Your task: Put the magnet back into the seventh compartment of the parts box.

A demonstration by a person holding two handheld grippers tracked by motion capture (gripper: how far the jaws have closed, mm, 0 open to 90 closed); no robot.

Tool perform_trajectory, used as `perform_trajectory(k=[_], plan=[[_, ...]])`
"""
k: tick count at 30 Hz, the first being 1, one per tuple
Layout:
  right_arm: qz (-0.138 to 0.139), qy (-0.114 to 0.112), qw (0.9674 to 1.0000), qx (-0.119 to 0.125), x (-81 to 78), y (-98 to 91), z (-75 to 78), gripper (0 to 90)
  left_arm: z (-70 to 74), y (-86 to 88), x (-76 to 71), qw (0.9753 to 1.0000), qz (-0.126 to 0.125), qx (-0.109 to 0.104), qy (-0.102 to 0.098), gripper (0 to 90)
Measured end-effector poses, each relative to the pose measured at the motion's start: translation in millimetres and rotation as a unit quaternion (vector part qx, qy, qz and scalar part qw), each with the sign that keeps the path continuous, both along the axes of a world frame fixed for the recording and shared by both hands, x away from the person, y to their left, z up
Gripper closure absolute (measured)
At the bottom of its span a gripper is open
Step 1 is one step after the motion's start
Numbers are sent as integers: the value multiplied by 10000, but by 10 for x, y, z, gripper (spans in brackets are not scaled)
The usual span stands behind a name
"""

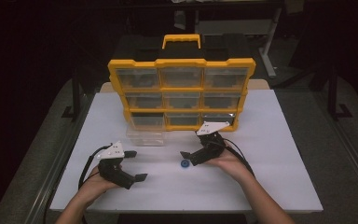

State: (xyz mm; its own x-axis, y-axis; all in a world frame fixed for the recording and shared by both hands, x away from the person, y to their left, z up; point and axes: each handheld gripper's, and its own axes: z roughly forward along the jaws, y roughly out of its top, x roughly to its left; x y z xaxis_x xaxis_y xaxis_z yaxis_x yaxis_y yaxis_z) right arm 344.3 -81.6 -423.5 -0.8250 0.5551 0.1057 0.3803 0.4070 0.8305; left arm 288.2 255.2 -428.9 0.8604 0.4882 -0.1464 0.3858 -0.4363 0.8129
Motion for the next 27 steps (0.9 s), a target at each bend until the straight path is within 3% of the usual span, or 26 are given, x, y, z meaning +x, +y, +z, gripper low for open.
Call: perform_trajectory(k=[27], plan=[[353,150,9981,-488,-53,104,-98,0,-14,2,1,10000,-6,17,-4,6]])
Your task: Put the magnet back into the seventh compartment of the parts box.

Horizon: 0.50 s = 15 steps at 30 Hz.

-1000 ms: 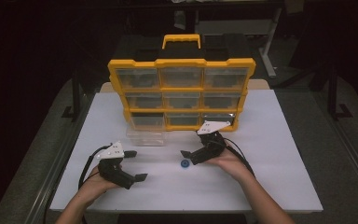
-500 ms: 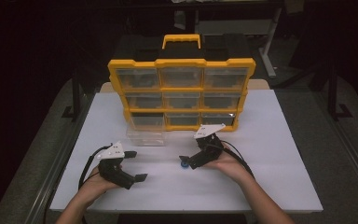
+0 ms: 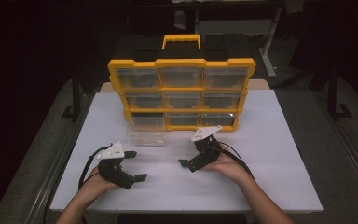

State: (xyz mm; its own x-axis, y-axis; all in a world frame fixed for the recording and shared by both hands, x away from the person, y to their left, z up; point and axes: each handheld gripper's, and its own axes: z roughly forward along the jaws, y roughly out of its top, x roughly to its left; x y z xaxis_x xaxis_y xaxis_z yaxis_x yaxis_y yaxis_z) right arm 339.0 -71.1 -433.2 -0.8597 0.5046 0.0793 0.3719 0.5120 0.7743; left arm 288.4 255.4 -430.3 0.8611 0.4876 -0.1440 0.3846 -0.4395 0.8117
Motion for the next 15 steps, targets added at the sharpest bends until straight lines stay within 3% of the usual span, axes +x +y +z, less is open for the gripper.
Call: perform_trajectory(k=[15], plan=[[208,15,9995,-229,-39,57,-42,0,-7,-10,-3,10000,-7,4,21,6]])
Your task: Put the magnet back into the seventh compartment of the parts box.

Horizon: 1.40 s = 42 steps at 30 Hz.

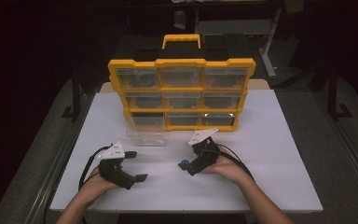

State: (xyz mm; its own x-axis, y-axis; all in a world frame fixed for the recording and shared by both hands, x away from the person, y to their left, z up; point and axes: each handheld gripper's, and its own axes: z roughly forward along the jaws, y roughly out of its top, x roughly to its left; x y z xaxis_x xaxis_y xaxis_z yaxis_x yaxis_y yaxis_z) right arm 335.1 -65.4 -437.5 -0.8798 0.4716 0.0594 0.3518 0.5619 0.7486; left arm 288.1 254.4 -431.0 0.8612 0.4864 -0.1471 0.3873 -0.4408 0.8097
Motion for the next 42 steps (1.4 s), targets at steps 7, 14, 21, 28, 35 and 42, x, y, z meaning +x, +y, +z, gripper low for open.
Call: perform_trajectory(k=[7,14,21,28,35,42], plan=[[99,-29,9998,-187,-28,33,-29,0,-6,-3,4,10000,-1,19,-3,7],[177,-69,9992,-344,-56,74,-54,0,-14,-6,2,10000,-15,26,20,6],[282,-177,9979,-557,-80,110,-92,0,-15,-12,0,10000,-6,8,30,6],[346,-149,9975,-592,-76,126,-111,0,-18,-1,9,10000,-14,25,19,6],[361,-153,9971,-647,-93,143,-113,0,-20,-6,7,10000,-29,32,22,6],[407,-257,9968,-646,-86,130,-107,52,-18,-3,4,10000,-15,27,30,7]])
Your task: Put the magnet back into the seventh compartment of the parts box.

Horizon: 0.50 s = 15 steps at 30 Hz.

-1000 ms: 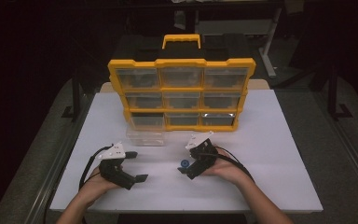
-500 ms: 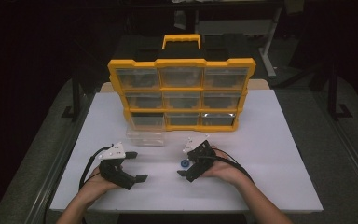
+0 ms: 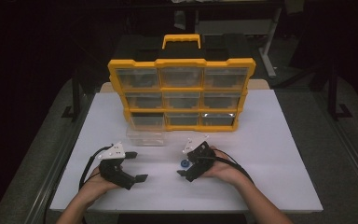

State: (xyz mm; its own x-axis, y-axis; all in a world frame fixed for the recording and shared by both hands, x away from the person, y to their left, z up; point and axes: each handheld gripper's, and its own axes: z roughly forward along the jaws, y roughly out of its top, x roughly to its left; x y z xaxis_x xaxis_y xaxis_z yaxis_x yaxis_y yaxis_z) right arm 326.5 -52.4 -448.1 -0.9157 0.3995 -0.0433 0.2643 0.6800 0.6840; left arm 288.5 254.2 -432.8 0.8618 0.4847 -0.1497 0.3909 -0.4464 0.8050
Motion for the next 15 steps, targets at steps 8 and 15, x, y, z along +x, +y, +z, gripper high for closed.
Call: perform_trajectory(k=[8,15], plan=[[-35,43,10000,0,-9,-7,9,126,-5,4,1,10000,19,-11,6,6],[-50,123,9999,-27,-21,0,4,152,-3,2,-4,10000,19,-7,-6,6]])
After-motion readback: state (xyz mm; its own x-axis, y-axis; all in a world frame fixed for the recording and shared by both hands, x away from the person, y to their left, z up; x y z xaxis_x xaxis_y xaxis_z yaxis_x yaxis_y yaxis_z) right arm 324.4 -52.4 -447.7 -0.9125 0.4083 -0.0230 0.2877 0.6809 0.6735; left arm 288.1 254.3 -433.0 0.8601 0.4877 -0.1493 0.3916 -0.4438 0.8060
